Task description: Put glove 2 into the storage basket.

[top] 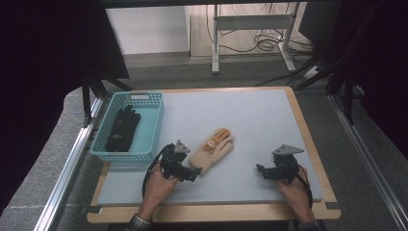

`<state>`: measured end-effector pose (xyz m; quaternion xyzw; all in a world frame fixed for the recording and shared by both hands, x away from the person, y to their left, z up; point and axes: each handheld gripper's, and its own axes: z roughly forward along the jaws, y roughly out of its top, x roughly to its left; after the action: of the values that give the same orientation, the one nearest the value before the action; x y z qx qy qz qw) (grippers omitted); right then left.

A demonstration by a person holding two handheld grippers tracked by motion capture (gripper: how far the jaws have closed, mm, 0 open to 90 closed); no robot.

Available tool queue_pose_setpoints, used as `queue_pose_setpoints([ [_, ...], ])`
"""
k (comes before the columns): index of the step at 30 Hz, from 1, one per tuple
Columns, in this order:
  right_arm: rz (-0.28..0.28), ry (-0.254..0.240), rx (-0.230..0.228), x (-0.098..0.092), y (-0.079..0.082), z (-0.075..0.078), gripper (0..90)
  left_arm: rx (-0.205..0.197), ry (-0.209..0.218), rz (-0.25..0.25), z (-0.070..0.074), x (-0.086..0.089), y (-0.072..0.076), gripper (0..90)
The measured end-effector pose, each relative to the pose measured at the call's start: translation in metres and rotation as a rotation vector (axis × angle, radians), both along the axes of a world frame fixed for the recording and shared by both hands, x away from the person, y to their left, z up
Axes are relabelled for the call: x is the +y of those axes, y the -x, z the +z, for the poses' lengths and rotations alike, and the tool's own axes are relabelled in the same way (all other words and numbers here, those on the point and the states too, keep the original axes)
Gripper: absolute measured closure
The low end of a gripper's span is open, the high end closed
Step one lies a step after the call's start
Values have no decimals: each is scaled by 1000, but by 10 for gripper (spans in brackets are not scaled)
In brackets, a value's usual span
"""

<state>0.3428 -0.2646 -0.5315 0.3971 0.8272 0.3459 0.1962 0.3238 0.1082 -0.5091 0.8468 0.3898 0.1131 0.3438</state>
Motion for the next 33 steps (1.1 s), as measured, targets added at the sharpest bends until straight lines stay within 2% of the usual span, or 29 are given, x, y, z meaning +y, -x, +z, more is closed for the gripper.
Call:
queue_pose_setpoints([
  [6,0,0,0,0,0,0,138,28,5,-15,5,-19,-19,1],
  [11,0,0,0,0,0,0,138,40,-18,-26,6,-35,-32,3],
  [23,0,0,0,0,0,0,138,76,-101,-54,-1,-69,-60,17],
  [33,0,1,1,0,0,0,138,79,-163,-54,-11,-79,-73,73],
])
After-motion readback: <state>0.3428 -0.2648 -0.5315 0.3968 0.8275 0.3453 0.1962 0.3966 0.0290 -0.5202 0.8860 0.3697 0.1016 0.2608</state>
